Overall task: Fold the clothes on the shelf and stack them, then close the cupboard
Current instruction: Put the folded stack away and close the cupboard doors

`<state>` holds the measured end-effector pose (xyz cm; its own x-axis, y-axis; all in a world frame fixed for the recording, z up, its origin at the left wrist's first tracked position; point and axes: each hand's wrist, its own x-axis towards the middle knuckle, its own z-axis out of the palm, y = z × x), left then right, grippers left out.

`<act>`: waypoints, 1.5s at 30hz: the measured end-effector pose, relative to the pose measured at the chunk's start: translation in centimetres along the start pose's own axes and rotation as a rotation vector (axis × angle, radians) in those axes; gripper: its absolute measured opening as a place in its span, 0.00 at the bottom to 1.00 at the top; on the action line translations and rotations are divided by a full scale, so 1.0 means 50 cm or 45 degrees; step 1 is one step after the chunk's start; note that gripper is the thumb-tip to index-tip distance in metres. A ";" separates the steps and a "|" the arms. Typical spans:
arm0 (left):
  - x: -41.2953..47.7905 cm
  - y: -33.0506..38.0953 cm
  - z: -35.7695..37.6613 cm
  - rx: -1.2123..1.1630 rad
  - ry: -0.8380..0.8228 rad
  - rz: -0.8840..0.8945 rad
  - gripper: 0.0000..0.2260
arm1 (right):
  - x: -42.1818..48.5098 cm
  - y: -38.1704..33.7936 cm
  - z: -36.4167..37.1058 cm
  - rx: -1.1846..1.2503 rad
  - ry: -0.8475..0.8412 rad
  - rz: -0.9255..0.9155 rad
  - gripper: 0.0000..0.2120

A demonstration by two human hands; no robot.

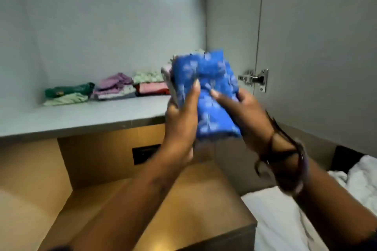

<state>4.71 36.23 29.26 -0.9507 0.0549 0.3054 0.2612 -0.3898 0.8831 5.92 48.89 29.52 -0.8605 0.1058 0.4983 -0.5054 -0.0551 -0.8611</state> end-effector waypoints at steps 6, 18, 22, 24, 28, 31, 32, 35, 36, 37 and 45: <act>0.299 0.093 0.090 0.250 0.011 -0.216 0.15 | 0.382 -0.006 -0.029 -0.273 0.240 0.149 0.14; 0.528 -0.101 0.144 0.490 0.174 -0.509 0.13 | 0.542 0.174 -0.079 -1.382 0.404 0.075 0.17; 0.555 -0.103 0.153 0.522 0.218 -0.474 0.11 | 0.550 0.173 -0.087 -1.888 0.277 -0.135 0.13; 0.548 -0.101 0.157 0.502 0.164 -0.514 0.13 | 0.546 0.167 -0.092 -1.869 0.143 0.033 0.13; 0.493 -0.086 0.148 0.345 0.132 -0.568 0.12 | 0.520 0.141 -0.084 -1.798 0.061 0.151 0.13; 0.430 -0.047 0.108 0.313 0.235 -0.521 0.12 | 0.466 0.097 -0.045 -2.004 0.139 -0.148 0.13; 0.406 -0.032 0.085 0.325 0.294 -0.439 0.12 | 0.446 0.080 -0.026 -2.012 0.149 -0.224 0.13; 0.309 0.015 -0.012 0.537 0.542 -0.020 0.14 | 0.382 0.020 0.039 -1.910 0.086 -0.413 0.15; 0.253 0.037 -0.059 0.695 0.654 0.132 0.19 | 0.352 -0.001 0.073 -1.860 0.045 -0.502 0.16; 0.186 0.062 -0.107 0.851 0.747 0.290 0.21 | 0.318 -0.022 0.114 -1.810 0.009 -0.621 0.16; -0.390 0.280 -0.472 1.834 1.644 1.144 0.23 | -0.076 -0.248 0.587 -1.256 -0.616 -1.653 0.33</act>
<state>22.96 8.02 27.27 0.0865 -0.4441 0.8918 -0.0882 0.8882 0.4509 13.59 20.03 41.29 0.0231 -0.7187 0.6949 -0.7711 0.4295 0.4699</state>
